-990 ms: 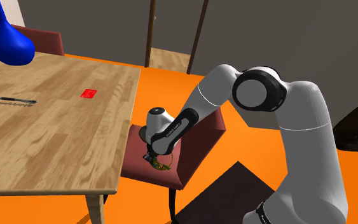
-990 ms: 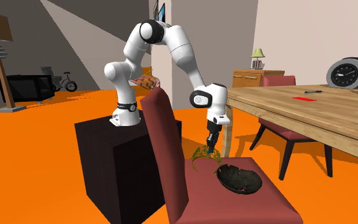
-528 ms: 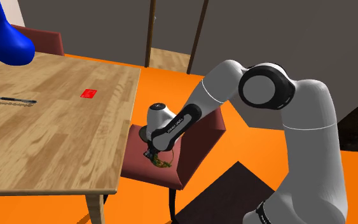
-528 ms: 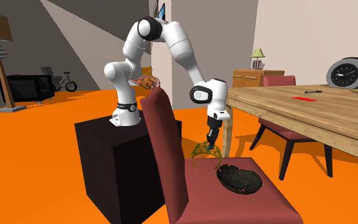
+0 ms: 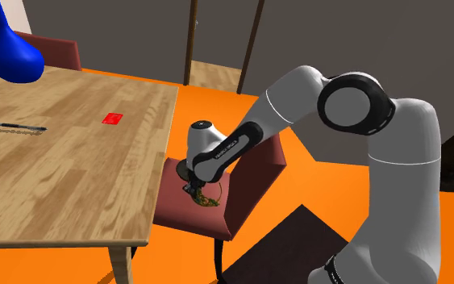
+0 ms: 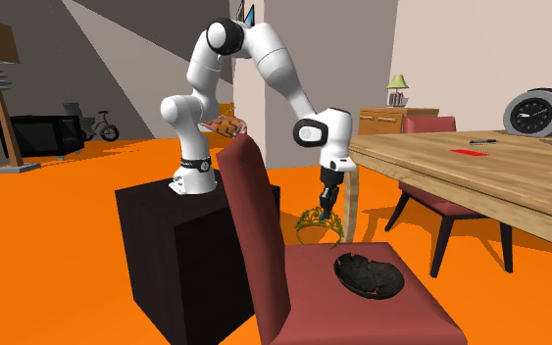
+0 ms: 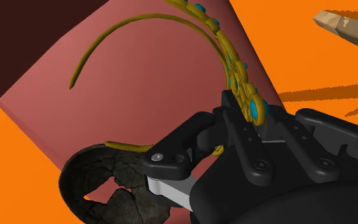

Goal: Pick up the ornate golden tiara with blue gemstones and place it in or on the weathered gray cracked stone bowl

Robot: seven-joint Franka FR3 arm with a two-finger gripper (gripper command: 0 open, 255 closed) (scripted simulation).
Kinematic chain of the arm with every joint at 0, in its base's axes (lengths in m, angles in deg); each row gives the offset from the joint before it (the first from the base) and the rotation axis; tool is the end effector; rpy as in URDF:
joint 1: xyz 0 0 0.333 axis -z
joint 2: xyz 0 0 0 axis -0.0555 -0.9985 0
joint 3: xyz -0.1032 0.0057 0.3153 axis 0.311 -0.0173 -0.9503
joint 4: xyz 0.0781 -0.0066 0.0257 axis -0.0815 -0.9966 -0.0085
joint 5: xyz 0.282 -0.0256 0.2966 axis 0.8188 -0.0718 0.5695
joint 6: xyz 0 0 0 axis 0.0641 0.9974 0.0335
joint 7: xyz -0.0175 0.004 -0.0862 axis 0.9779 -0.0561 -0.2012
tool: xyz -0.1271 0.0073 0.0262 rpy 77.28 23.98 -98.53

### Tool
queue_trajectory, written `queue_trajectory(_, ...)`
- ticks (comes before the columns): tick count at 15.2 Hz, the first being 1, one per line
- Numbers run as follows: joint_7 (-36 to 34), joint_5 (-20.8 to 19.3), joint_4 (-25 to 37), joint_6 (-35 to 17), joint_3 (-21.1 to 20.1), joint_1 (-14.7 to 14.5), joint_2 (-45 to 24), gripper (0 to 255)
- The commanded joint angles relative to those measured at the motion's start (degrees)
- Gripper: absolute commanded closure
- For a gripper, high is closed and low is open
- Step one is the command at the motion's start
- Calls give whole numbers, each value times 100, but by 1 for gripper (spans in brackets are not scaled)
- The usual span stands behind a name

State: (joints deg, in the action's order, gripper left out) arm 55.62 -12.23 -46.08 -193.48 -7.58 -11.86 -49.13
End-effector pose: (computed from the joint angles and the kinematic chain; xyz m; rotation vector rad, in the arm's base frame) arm 0.5720 0.1525 0.1330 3.0750 0.2977 -0.0640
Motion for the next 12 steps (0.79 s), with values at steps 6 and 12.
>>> queue_trajectory(6, 82, 112, -88, 390, -88, 55, 480, 255)
queue_trajectory(12, 272, 181, 417, 838, -92, 148, 429, 255)
